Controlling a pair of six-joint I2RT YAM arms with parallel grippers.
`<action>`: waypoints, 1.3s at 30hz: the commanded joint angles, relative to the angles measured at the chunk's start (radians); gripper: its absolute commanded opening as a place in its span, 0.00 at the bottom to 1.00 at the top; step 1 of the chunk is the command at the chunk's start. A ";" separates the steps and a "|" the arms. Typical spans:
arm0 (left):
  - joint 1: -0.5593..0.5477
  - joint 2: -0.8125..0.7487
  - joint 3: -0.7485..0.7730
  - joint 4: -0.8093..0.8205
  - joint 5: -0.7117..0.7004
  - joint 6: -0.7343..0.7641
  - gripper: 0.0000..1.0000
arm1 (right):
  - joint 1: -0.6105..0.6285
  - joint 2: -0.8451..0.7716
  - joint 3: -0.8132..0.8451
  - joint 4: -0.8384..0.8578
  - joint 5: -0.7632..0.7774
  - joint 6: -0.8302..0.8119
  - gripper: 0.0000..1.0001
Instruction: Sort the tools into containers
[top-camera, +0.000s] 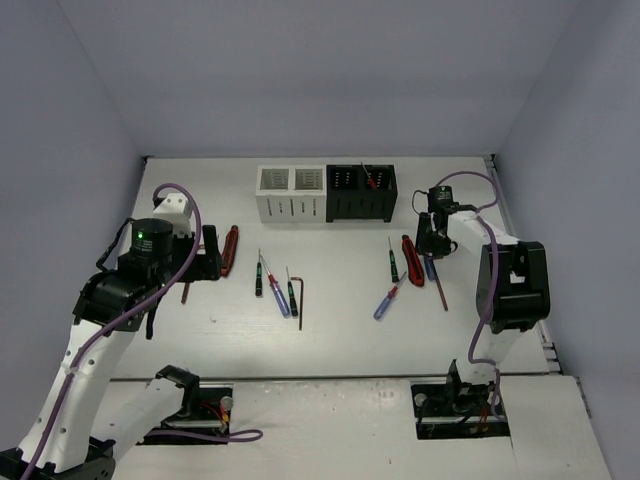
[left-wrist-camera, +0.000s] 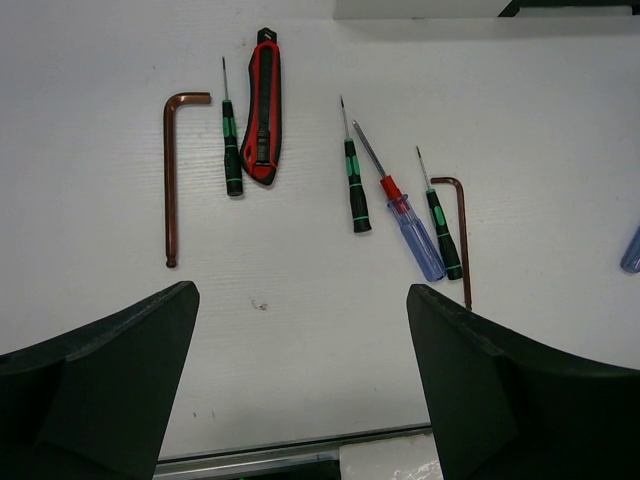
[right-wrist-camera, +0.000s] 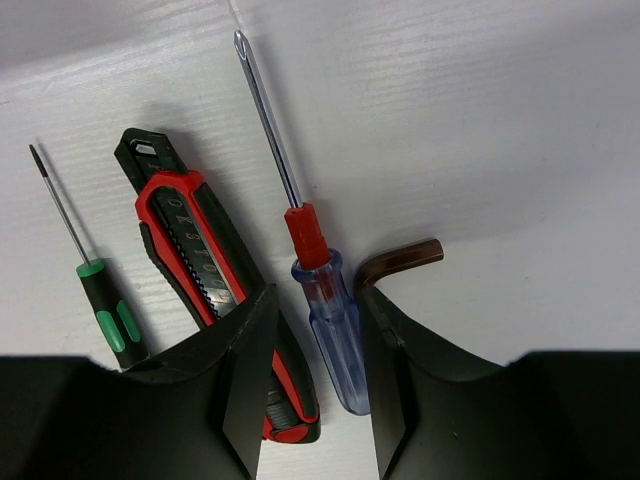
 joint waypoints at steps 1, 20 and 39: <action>-0.004 -0.005 0.002 0.034 0.008 0.014 0.82 | -0.004 -0.008 0.005 -0.002 0.024 -0.018 0.35; -0.004 -0.028 -0.029 0.033 0.018 -0.003 0.82 | 0.003 0.033 -0.024 -0.001 0.013 -0.044 0.29; -0.004 -0.026 -0.022 0.035 0.009 -0.005 0.82 | 0.060 -0.258 0.094 0.026 0.078 -0.045 0.00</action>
